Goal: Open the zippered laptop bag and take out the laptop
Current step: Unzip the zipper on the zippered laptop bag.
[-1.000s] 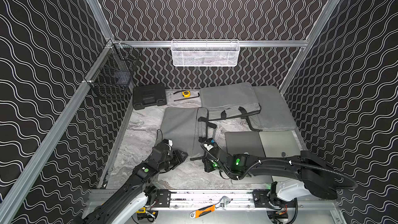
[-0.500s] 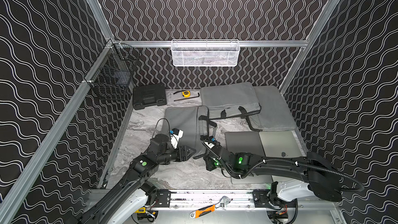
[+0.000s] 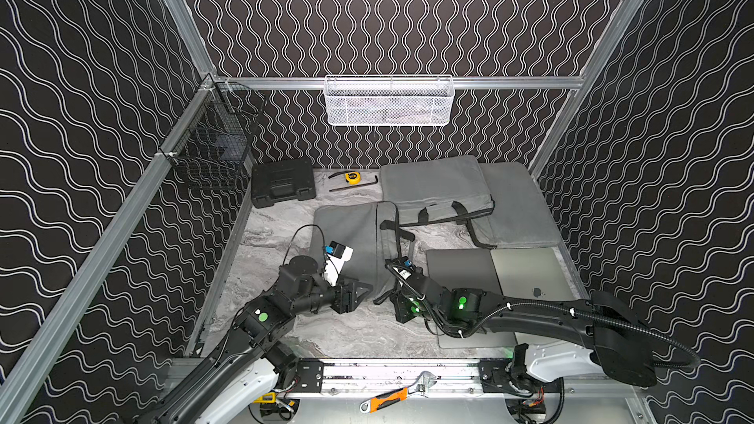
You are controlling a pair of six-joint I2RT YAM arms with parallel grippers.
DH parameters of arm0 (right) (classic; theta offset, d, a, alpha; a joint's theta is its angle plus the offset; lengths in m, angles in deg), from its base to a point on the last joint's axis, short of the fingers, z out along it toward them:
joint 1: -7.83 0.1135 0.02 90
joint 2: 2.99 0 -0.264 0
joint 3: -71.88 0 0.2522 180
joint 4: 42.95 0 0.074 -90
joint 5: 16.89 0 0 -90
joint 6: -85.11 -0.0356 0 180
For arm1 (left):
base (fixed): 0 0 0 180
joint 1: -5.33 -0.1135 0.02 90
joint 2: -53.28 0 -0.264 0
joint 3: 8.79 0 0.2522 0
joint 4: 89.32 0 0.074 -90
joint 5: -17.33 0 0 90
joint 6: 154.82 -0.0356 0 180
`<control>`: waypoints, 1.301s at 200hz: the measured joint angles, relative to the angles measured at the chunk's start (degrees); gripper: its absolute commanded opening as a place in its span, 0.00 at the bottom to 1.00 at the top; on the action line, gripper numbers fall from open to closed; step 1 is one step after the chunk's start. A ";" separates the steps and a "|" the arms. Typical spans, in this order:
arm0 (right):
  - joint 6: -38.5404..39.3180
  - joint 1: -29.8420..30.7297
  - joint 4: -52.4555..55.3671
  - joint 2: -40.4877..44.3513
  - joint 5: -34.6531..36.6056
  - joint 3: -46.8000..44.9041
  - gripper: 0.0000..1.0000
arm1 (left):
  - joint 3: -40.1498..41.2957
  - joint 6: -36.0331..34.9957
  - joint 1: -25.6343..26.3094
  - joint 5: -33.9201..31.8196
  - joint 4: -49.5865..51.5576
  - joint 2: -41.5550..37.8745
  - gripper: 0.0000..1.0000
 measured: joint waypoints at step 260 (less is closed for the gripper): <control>6.01 0.07 -1.99 2.75 1.86 -3.15 0.00 | 11.15 -5.62 9.35 -4.20 -27.85 21.44 0.00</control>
